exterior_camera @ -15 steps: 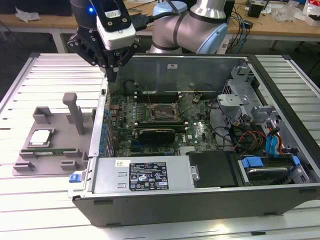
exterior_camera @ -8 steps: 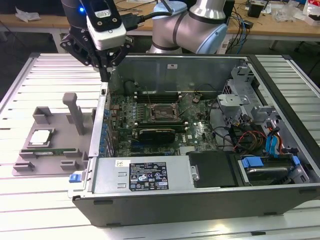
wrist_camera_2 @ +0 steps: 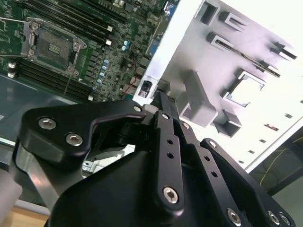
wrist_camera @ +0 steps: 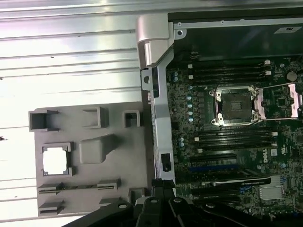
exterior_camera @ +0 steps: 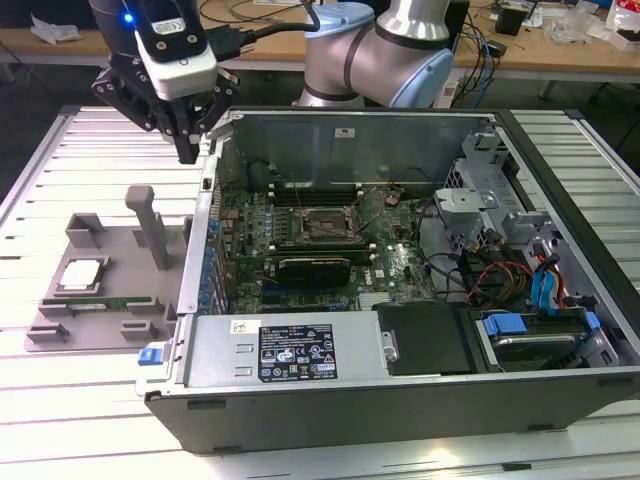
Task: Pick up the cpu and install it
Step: 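Reach for the cpu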
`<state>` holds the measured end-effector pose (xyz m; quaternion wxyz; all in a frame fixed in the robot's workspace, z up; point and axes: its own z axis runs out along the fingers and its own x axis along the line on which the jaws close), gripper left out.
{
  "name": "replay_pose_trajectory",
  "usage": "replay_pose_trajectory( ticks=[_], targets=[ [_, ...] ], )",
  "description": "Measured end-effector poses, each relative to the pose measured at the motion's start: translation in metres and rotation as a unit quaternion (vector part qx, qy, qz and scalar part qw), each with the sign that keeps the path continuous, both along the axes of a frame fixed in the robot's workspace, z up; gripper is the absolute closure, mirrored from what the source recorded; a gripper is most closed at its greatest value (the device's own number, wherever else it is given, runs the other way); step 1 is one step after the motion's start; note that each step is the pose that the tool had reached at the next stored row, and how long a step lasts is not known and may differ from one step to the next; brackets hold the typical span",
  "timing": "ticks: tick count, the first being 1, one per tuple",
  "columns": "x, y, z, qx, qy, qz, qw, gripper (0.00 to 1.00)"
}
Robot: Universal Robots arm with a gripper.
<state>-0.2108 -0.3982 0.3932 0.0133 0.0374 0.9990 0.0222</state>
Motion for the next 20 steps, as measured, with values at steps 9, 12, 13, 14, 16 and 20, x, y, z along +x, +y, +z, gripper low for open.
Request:
replay_pose_trajectory(
  ticks=[9,12,13,14,16,20],
  targets=[
    [-0.0227,0.0003,0.0,0.0,-0.0006,0.0,1.0,0.89],
    [-0.0344,0.0003,-0.0001,0.0,-0.0011,0.0,1.0,0.89],
    [-0.0383,0.0003,-0.0001,0.0,-0.0012,0.0,1.0,0.89],
    [-0.0415,0.0004,-0.0001,-0.0001,-0.0013,0.0,1.0,0.89],
    [-0.0481,0.0004,-0.0002,0.0,-0.0014,0.0,1.0,0.89],
    [-0.0641,0.0005,-0.0002,-0.0001,-0.0017,0.0,1.0,0.89]
  ],
)
